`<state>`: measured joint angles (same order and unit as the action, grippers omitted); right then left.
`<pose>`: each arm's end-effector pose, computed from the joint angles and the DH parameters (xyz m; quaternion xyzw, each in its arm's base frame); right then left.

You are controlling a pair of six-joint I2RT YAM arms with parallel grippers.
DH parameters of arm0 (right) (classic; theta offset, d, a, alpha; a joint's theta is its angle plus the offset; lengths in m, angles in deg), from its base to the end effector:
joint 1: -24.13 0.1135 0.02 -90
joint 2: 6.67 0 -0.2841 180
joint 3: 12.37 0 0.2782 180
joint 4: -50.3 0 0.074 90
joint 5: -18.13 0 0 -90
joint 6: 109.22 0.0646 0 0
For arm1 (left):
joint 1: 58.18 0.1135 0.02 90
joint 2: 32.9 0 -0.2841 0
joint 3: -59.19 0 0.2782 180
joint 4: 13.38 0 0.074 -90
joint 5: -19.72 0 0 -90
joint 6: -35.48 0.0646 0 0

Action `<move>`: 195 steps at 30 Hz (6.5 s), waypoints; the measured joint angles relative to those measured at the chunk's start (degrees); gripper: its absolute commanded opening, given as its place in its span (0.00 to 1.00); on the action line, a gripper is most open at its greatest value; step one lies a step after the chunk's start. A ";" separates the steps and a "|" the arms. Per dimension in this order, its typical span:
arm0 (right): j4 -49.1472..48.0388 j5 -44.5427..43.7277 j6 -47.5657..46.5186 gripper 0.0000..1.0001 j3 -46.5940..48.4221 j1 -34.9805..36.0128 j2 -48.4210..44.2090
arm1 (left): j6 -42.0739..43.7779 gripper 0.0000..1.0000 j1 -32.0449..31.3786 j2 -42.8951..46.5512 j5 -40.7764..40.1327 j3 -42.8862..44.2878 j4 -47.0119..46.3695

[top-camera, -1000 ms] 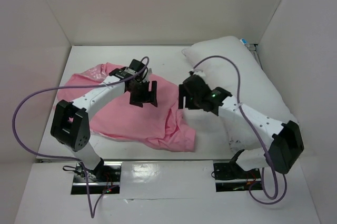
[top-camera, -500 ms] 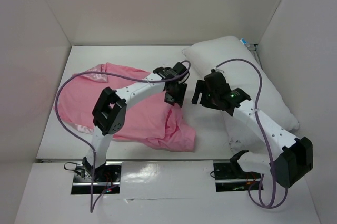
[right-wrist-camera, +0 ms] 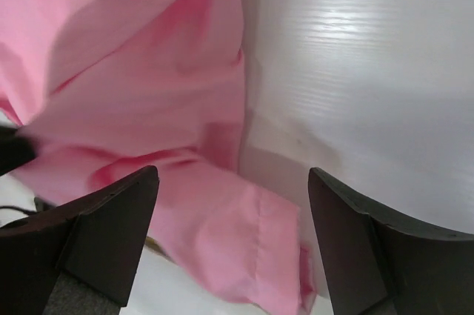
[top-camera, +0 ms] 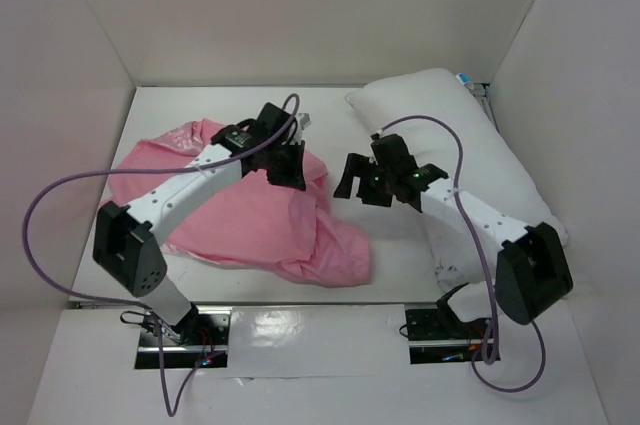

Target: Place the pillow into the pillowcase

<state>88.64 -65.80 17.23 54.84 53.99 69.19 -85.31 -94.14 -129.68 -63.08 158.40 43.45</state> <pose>0.2741 0.1652 0.2461 0.0340 0.9287 0.2414 0.2795 0.3286 -0.2484 0.2951 0.0620 0.9484 -0.2178 0.2219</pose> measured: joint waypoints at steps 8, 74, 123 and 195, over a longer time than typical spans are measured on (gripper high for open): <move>-10.45 11.91 -2.75 0.95 1.33 2.67 13.46 | 1.99 0.00 3.89 8.90 8.46 -10.10 -4.13; 2.19 -17.25 -1.03 0.75 -6.78 24.33 -7.10 | 4.92 0.00 17.31 8.79 15.32 -11.69 -5.84; -1.77 6.14 -7.52 0.57 0.55 9.70 8.02 | 5.09 0.00 17.84 9.07 13.18 -13.60 -5.95; -15.39 1.14 16.24 0.00 -6.29 1.60 1.40 | 2.29 0.00 14.36 12.22 7.63 -15.67 -3.85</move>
<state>73.25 -64.67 33.47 48.55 55.59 70.59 -83.01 -79.78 -117.46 -55.45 142.73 39.60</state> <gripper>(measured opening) 0.012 0.023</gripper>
